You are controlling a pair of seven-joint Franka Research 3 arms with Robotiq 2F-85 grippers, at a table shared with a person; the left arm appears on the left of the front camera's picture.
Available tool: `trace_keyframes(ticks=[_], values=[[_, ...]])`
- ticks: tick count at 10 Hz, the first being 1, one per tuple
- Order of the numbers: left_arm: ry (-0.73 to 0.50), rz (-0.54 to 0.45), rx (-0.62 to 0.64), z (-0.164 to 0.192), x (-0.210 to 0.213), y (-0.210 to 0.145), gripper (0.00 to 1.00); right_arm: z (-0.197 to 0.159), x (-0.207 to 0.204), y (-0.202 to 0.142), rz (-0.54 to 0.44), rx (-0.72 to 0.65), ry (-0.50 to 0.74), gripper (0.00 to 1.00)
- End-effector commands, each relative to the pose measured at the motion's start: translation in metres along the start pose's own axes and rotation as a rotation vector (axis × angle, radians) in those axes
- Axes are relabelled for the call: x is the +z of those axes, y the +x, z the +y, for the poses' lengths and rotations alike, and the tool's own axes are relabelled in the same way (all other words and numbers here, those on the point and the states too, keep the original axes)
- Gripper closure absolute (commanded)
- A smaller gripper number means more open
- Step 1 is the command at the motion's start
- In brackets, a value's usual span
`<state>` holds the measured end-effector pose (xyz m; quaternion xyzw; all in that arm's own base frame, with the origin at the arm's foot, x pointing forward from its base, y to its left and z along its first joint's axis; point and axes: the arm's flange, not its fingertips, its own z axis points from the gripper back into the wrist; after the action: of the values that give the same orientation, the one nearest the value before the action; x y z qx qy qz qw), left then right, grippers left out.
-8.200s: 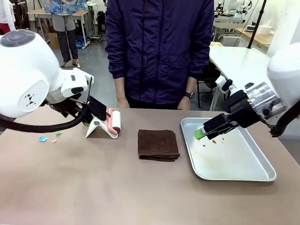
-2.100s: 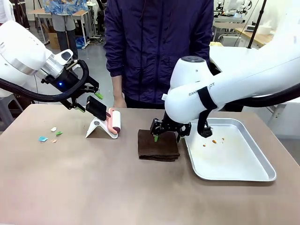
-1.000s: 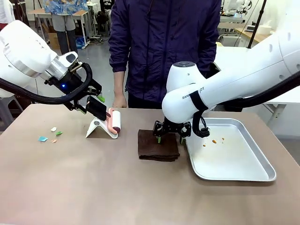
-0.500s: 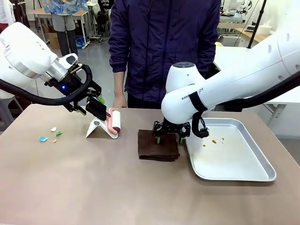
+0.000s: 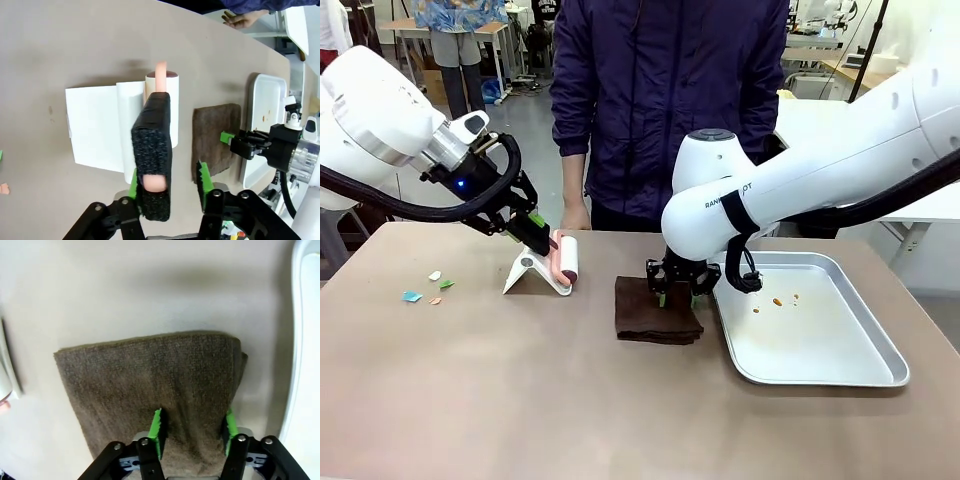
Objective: Clean the surface of the table.
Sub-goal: Hold the Lint Roller with your left hand and the towel with your right hand.
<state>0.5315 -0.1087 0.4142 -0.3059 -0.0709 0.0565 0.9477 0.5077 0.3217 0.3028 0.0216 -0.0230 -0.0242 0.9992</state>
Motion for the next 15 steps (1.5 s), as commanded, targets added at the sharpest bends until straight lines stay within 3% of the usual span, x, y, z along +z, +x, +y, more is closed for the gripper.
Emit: trace_keyframes(ticks=[1, 3, 10, 13, 15], values=[[-0.007, -0.030, 0.015, -0.010, -0.003, -0.002, 0.85, -0.005, -0.012, 0.002, 0.015, -0.019, 0.010, 1.00], [0.007, -0.040, 0.018, -0.017, -0.006, -0.004, 1.00, -0.006, -0.013, 0.001, 0.021, -0.016, 0.017, 1.00], [-0.007, -0.035, -0.009, -0.019, -0.002, -0.006, 1.00, -0.014, -0.014, 0.002, 0.039, -0.012, 0.063, 1.00], [-0.092, -0.056, -0.021, -0.014, 0.011, -0.010, 1.00, -0.022, -0.007, 0.002, 0.036, -0.019, 0.118, 1.00], [-0.178, 0.026, -0.012, 0.003, 0.023, -0.002, 1.00, -0.033, -0.003, 0.001, 0.034, -0.035, 0.174, 1.00]])
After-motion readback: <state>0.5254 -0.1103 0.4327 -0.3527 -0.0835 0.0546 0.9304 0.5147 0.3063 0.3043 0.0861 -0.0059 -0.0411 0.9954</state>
